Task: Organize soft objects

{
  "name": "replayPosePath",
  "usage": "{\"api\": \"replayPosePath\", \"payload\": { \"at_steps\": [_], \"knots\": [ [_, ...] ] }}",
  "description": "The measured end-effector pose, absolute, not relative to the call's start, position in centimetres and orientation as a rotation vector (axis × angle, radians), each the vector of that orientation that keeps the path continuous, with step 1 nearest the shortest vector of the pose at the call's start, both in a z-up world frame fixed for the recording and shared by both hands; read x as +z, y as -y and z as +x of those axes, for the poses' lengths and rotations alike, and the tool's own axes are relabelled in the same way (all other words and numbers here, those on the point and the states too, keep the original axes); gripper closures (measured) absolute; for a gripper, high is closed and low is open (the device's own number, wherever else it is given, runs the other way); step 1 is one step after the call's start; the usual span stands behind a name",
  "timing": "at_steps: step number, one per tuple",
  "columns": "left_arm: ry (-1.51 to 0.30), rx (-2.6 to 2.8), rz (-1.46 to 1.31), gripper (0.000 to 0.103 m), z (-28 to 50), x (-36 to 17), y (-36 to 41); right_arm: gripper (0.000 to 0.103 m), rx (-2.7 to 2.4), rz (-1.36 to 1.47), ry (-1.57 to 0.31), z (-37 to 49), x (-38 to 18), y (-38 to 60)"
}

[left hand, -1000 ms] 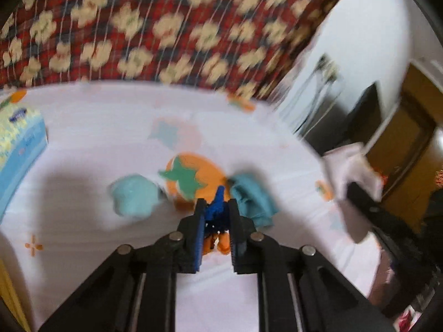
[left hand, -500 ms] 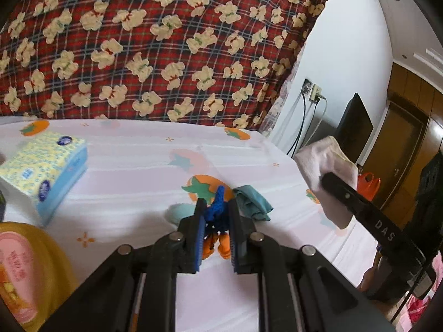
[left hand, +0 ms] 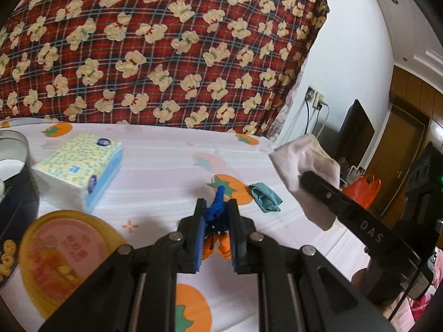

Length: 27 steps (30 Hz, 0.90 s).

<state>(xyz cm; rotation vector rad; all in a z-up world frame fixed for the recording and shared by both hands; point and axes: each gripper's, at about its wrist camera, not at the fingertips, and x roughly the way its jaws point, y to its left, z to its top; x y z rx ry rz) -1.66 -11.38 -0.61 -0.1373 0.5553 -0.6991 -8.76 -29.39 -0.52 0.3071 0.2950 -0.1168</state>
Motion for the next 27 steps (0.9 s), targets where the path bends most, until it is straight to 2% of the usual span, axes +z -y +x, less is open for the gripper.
{"api": "replayPosePath", "payload": {
  "at_steps": [13,22,27],
  "knots": [
    [-0.538,-0.790,-0.252,0.090,-1.5,2.3,6.3,0.087,-0.061,0.276,-0.299,-8.0,0.4,25.0],
    [-0.584,-1.031,-0.448,0.090,0.3,5.0,6.9,0.087,-0.099,0.311,-0.319,-8.2,-0.4,26.5],
    [-0.614,-1.055,-0.457,0.090,1.0,5.5,8.3,0.087,-0.115,0.333,-0.309,-8.6,-0.3,27.8]
  ]
}}
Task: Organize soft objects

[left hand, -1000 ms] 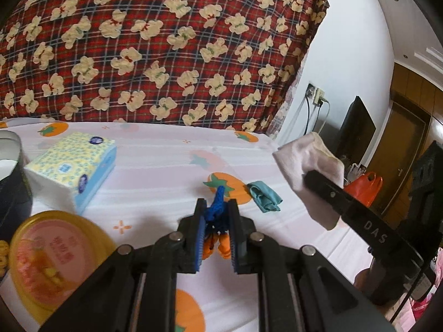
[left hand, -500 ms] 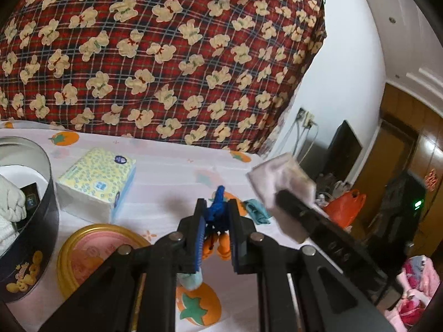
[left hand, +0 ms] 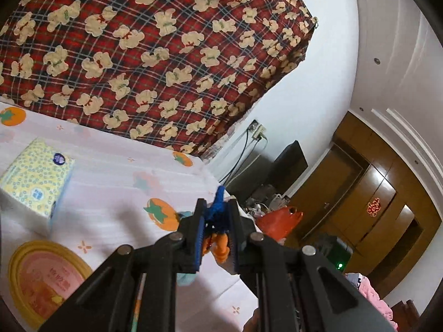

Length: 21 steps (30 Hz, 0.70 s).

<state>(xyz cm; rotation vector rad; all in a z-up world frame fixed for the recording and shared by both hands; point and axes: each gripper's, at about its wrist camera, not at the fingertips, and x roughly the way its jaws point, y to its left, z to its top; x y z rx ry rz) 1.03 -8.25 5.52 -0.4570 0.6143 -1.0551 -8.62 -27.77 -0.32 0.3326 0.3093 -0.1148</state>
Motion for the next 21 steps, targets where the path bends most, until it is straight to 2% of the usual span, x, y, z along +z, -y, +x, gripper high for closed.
{"api": "replayPosePath", "payload": {
  "at_steps": [6,9,12,18,21],
  "knots": [
    [-0.623,-1.002,-0.352,0.091,0.7,5.5,10.7,0.087,-0.126,0.344,-0.309,-8.8,-0.6,28.8],
    [-0.696,-1.177,-0.549,0.092,2.2,4.5,10.9,0.087,-0.135,0.361,-0.298,-9.3,-0.6,29.5],
    [-0.686,-0.944,-0.220,0.093,2.2,3.8,14.3,0.087,-0.144,0.365,-0.309,-9.3,-0.8,30.2],
    [-0.761,-1.050,-0.370,0.092,3.8,2.9,13.7,0.087,-0.158,0.381,-0.306,-9.7,-1.1,31.3],
    [-0.764,-1.014,-0.336,0.090,3.8,2.8,13.8,0.087,-0.161,0.394,-0.316,-9.6,-1.4,31.7]
  ]
}}
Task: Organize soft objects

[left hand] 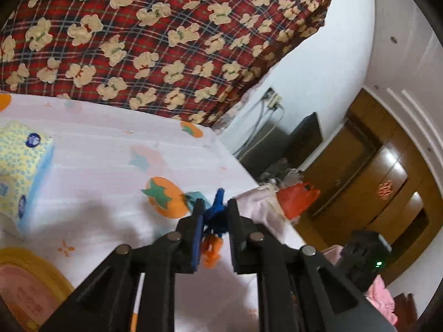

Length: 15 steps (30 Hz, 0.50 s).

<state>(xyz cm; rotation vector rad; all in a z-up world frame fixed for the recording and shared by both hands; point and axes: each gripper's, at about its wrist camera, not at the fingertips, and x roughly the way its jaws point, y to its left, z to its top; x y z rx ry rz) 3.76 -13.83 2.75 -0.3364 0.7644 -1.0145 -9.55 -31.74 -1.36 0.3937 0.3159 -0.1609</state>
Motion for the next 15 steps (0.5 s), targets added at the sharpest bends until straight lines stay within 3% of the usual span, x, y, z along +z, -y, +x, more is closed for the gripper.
{"api": "replayPosePath", "payload": {
  "at_steps": [2,4,6,15],
  "knots": [
    [-0.780,-0.993,-0.319,0.090,3.6,2.6,14.4,0.087,-0.164,0.400,-0.316,-9.6,-1.5,31.9],
    [-0.793,-0.962,-0.283,0.079,3.8,2.2,15.0,0.087,-0.165,0.401,-0.318,-9.7,-1.6,32.0],
    [-0.783,-0.897,-0.234,0.060,3.9,2.0,15.2,0.087,-0.166,0.398,-0.318,-9.7,-1.6,32.1],
    [-0.859,-0.814,-0.102,0.060,1.9,0.3,15.1,0.087,-0.187,0.388,-0.323,-10.1,-2.0,33.0]
  ]
}}
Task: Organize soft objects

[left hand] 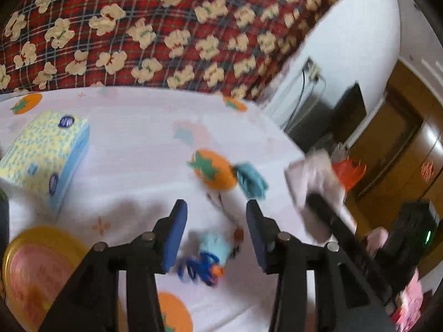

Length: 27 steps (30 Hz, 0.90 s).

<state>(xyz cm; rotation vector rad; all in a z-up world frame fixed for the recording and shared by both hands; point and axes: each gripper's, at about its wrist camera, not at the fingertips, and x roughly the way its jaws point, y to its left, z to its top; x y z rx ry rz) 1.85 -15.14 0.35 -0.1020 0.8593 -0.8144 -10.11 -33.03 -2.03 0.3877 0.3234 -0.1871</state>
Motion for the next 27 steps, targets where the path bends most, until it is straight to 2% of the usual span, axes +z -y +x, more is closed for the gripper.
{"api": "replayPosePath", "payload": {
  "at_steps": [8,12,20,22,24,27],
  "knots": [
    [-0.848,-0.717,0.214,0.059,-2.8,-1.8,16.7,0.087,-0.216,0.397,-0.329,-10.8,-2.4,34.4],
    [-0.916,-0.741,0.216,0.048,-2.3,-3.4,17.2,0.087,-0.208,0.399,-0.323,-10.9,-2.2,34.3],
    [-0.928,-0.670,0.248,0.046,-0.4,-5.1,19.0,0.087,-0.196,0.409,-0.318,-10.8,-2.1,34.2],
    [-0.913,-0.662,0.271,0.050,-0.5,-5.2,19.3,0.087,-0.194,0.408,-0.318,-10.8,-2.0,34.2],
    [-0.905,-0.693,0.289,0.064,-0.9,-5.2,19.4,0.087,-0.195,0.410,-0.316,-10.8,-2.0,34.2],
    [-0.921,-0.730,0.312,0.076,-1.4,-4.8,19.1,0.087,-0.193,0.417,-0.321,-10.8,-2.0,34.2]
  ]
}}
